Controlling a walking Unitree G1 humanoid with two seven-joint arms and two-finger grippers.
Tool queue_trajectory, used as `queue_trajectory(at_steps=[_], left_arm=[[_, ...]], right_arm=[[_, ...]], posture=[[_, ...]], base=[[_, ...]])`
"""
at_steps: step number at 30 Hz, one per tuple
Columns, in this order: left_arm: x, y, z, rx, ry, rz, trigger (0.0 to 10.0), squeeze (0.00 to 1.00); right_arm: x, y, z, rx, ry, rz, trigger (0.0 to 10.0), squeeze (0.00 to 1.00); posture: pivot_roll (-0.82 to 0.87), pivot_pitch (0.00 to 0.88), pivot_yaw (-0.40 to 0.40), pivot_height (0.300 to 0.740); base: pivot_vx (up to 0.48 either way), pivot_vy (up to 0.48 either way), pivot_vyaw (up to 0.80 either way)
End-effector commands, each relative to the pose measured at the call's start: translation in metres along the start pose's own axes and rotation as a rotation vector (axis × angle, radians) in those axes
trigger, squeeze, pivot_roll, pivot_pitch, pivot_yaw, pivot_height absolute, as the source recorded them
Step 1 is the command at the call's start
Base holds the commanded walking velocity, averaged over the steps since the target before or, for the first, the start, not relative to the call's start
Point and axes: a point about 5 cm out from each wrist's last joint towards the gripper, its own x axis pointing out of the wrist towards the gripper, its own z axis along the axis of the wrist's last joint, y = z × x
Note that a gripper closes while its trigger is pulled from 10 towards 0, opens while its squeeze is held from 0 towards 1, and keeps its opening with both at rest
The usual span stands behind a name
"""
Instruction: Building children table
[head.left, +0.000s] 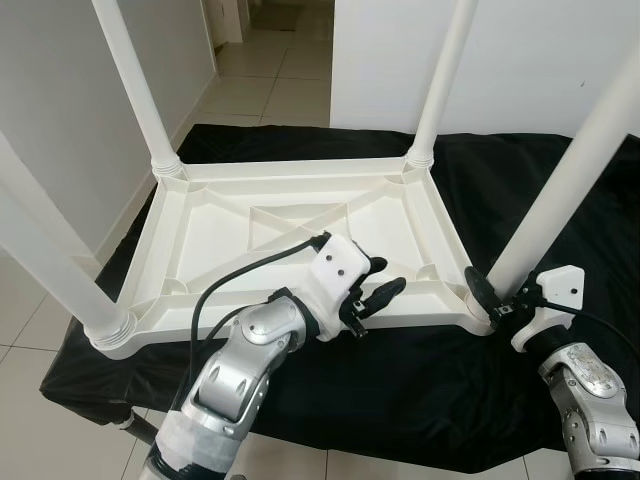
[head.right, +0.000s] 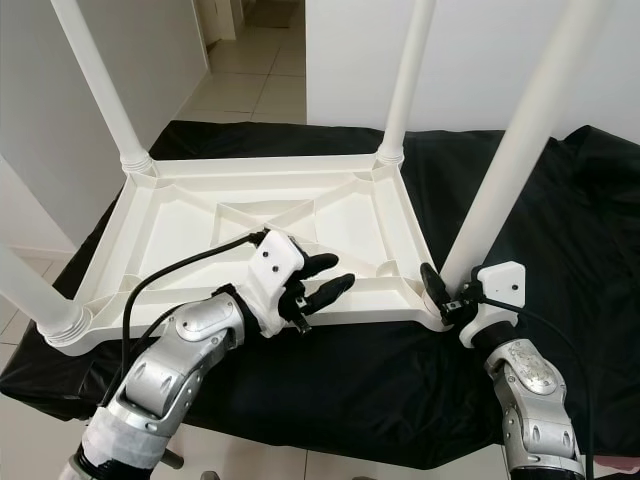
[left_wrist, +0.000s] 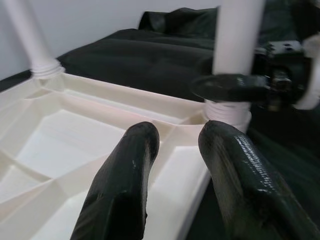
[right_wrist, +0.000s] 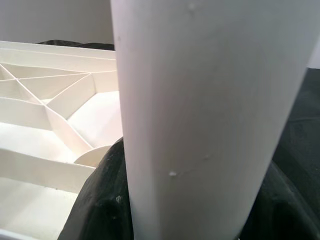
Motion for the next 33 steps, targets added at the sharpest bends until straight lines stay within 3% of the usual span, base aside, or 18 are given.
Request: queue_trajectory(at_steps=[1, 7, 8, 12, 13, 14, 15, 23, 24, 25, 27, 28, 29, 30, 33], left_arm=[[0.0, 0.004, -0.006, 0.014, 0.02, 0.105, 10.0, 0.0], [0.001, 0.006, -0.01, 0.021, -0.001, 0.124, 10.0, 0.0], [0.002, 0.008, -0.011, -0.002, -0.001, 0.14, 10.0, 0.0], [0.005, 0.01, -0.012, -0.045, -0.001, 0.171, 10.0, 0.0], [0.006, 0.01, -0.011, -0.036, -0.005, 0.18, 10.0, 0.0], [0.006, 0.01, -0.011, -0.036, -0.005, 0.18, 10.0, 0.0], [0.01, 0.011, -0.009, -0.049, -0.02, 0.205, 10.0, 0.0], [0.013, 0.013, -0.007, -0.048, -0.034, 0.237, 10.0, 0.0], [0.013, 0.015, -0.006, -0.047, -0.038, 0.251, 10.0, 0.0], [0.014, 0.018, -0.006, -0.052, -0.039, 0.267, 10.0, 0.0], [0.014, 0.02, -0.006, -0.053, -0.037, 0.273, 10.0, 0.0], [0.014, 0.021, -0.006, -0.055, -0.035, 0.275, 10.0, 0.0], [0.014, 0.021, -0.006, -0.055, -0.035, 0.275, 10.0, 0.0], [0.014, 0.021, -0.006, -0.055, -0.034, 0.275, 10.0, 0.0], [0.013, 0.021, -0.006, -0.048, -0.028, 0.266, 10.0, 0.0]], right_arm=[[-0.003, -0.002, -0.001, -0.024, 0.012, -0.033, 0.0, 0.0], [-0.006, 0.001, 0.0, -0.004, 0.002, -0.201, 0.0, 0.0], [-0.007, 0.004, -0.001, 0.001, 0.008, -0.265, 0.0, 0.0], [-0.009, 0.013, 0.0, 0.01, -0.001, -0.32, 0.0, 0.0], [-0.011, 0.017, -0.002, 0.033, 0.011, -0.406, 0.0, 0.0], [-0.011, 0.017, -0.002, 0.033, 0.011, -0.406, 0.0, 0.0], [-0.015, 0.026, -0.008, 0.027, 0.079, -0.583, 0.0, 0.0], [-0.014, 0.044, -0.009, 0.08, 0.101, -0.713, 0.0, 0.0], [-0.011, 0.052, -0.008, 0.114, 0.095, -0.709, 7.3, 0.0], [-0.005, 0.06, -0.005, 0.135, 0.08, -0.671, 10.0, 0.0], [-0.005, 0.06, -0.004, 0.139, 0.069, -0.662, 10.0, 0.0], [-0.004, 0.058, -0.003, 0.148, 0.059, -0.655, 10.0, 0.18], [-0.004, 0.058, -0.003, 0.148, 0.059, -0.655, 10.0, 0.18], [-0.004, 0.056, -0.002, 0.151, 0.04, -0.636, 10.0, 1.0], [-0.004, 0.051, 0.003, 0.14, 0.006, -0.604, 10.0, 1.0]], posture=[[-0.15, 0.017, 0.002, 0.74], [-0.15, 0.018, -0.002, 0.74], [-0.15, 0.017, 0.004, 0.74], [-0.15, 0.017, 0.005, 0.74], [-0.16, 0.015, 0.007, 0.74], [-0.16, 0.015, 0.007, 0.74], [-0.16, 0.017, 0.009, 0.74], [-0.16, 0.018, 0.01, 0.74], [-0.16, 0.018, 0.01, 0.74], [-0.16, 0.019, 0.009, 0.74], [-0.16, 0.019, 0.009, 0.74], [-0.16, 0.018, 0.009, 0.74], [-0.16, 0.018, 0.009, 0.74], [-0.15, 0.018, 0.006, 0.74], [-0.15, 0.015, 0.0, 0.74]], base=[[0.0, 0.0, 0.0], [0.0, 0.0, 0.0], [0.0, 0.0, 0.0], [0.0, 0.0, 0.0], [0.0, 0.0, 0.0], [0.0, 0.0, 0.0], [0.0, 0.0, 0.0], [0.0, 0.0, 0.0], [0.0, 0.0, 0.0], [0.0, 0.0, 0.0], [0.0, 0.0, 0.0], [0.0, 0.0, 0.0], [0.0, 0.0, 0.0], [0.0, 0.0, 0.0], [0.0, 0.0, 0.0]])
